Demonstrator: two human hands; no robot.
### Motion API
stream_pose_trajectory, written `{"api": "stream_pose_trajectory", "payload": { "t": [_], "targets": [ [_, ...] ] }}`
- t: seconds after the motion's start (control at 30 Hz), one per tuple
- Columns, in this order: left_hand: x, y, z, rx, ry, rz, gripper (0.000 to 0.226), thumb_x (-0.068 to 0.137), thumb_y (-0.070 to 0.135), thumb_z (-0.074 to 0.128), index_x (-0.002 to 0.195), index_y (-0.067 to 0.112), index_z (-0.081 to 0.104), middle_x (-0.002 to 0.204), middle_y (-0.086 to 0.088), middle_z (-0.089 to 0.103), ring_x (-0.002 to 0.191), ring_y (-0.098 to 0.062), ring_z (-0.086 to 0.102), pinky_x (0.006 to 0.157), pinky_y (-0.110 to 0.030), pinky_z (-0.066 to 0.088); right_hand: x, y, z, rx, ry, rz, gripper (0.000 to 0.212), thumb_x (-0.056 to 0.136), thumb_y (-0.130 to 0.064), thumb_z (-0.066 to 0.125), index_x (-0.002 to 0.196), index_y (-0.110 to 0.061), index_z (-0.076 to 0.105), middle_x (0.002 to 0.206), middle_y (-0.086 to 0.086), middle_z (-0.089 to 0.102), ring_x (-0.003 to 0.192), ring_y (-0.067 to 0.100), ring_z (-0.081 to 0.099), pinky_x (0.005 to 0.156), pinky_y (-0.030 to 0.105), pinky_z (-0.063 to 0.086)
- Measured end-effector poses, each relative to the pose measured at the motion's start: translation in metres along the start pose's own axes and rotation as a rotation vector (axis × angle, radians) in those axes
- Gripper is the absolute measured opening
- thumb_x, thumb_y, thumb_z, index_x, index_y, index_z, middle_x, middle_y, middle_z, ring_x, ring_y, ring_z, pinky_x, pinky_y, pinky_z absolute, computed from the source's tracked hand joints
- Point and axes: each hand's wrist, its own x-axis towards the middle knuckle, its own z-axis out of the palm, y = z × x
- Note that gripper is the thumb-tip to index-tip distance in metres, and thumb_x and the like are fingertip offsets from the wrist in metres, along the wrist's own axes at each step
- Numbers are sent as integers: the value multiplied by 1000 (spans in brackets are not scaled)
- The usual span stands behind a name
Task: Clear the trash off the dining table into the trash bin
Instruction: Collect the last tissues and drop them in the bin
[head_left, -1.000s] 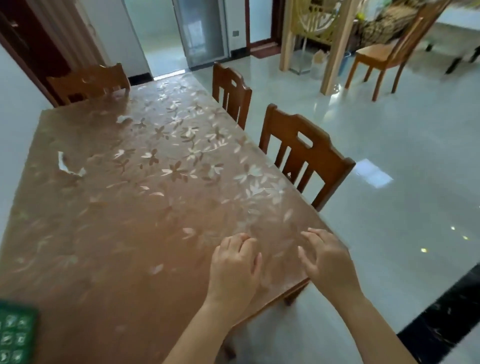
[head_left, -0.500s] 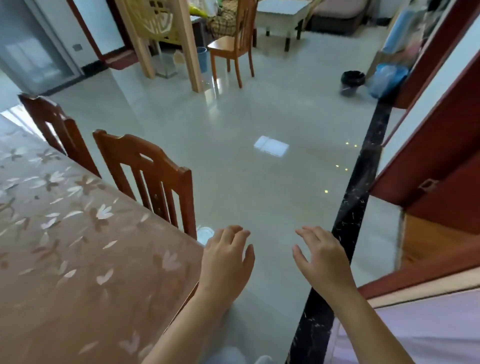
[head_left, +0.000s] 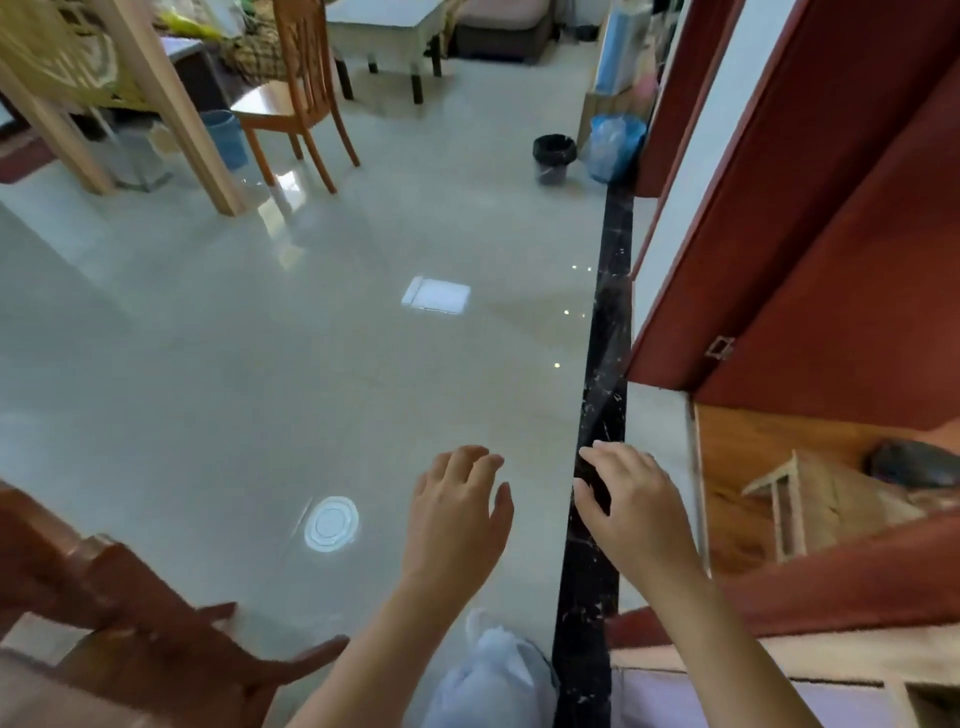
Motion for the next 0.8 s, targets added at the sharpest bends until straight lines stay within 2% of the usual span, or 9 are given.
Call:
{"api": "stream_pose_trajectory", "payload": {
  "t": [0.23,0.4,0.63,0.8],
  "targets": [
    [148,-33,15,-56,97,-14,21,73,4,70,93,3,65,94,-13,68,83,-33,63,69,-43,52,156,0,-4,-14,37,-70,27,80,-13,62,105,-3,61,106,14,66,100,29,59,90,42,45],
    [202,-67,15,-48,140,-83,22,71,3,71,92,3,65,93,-13,68,81,-33,62,68,-42,51,233,-7,13,-1,-24,-103,28,84,-18,58,110,-6,58,111,10,63,107,27,54,94,39,40],
    [282,-141,14,18,189,-274,21,69,-1,71,90,1,66,91,-15,68,80,-35,63,68,-45,53,368,-38,68,53,-83,-262,29,82,-16,61,109,-6,59,107,11,64,100,29,57,90,41,45],
    [360,-194,-2,86,324,-403,21,69,-1,71,90,0,66,91,-16,68,81,-36,63,70,-45,52,473,-74,99,95,-100,-395,27,76,-9,68,102,-2,62,99,15,67,92,34,61,82,43,49]
  ]
}}
